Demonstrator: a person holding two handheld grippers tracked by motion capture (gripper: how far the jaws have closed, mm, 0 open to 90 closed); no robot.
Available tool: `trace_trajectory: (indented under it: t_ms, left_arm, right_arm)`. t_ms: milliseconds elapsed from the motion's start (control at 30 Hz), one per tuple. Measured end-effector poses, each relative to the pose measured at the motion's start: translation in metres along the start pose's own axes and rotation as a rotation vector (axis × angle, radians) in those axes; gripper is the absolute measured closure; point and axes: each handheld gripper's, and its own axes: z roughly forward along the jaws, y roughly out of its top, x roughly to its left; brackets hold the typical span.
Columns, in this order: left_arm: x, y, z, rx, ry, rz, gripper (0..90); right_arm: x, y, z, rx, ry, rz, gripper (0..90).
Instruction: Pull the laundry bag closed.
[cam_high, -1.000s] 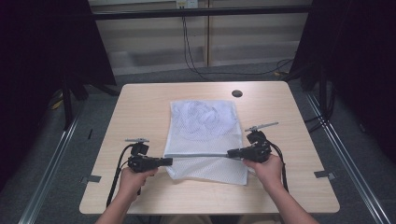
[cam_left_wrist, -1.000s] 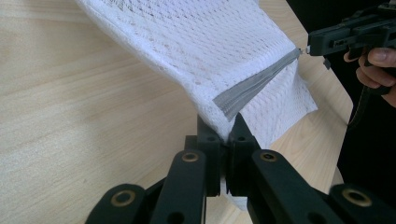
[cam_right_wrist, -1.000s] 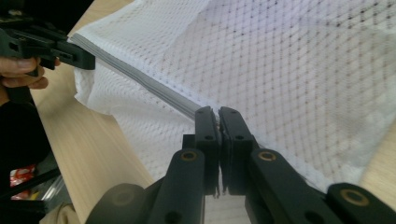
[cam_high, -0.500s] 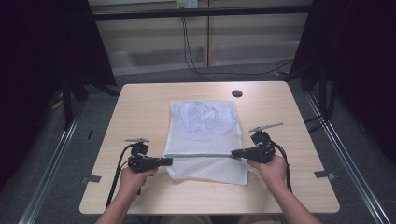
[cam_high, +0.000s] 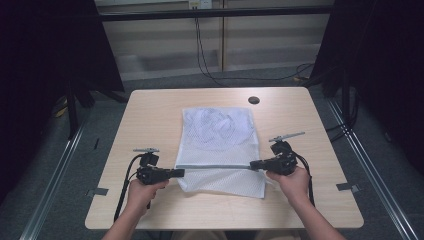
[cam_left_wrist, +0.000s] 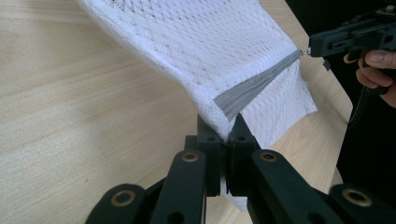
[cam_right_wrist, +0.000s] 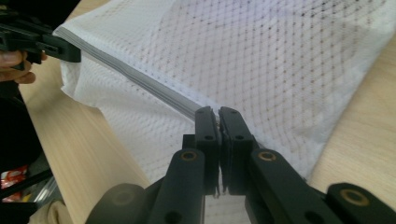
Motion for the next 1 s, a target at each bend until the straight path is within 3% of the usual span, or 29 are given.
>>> trace_trajectory:
  t_ms: [1000]
  left_arm:
    - [-0.001,0.0,0.0,0.001,0.003,-0.005,87.4]
  right_arm:
    - [-0.015,-0.012,-0.015,-0.014,-0.027,0.019,86.9]
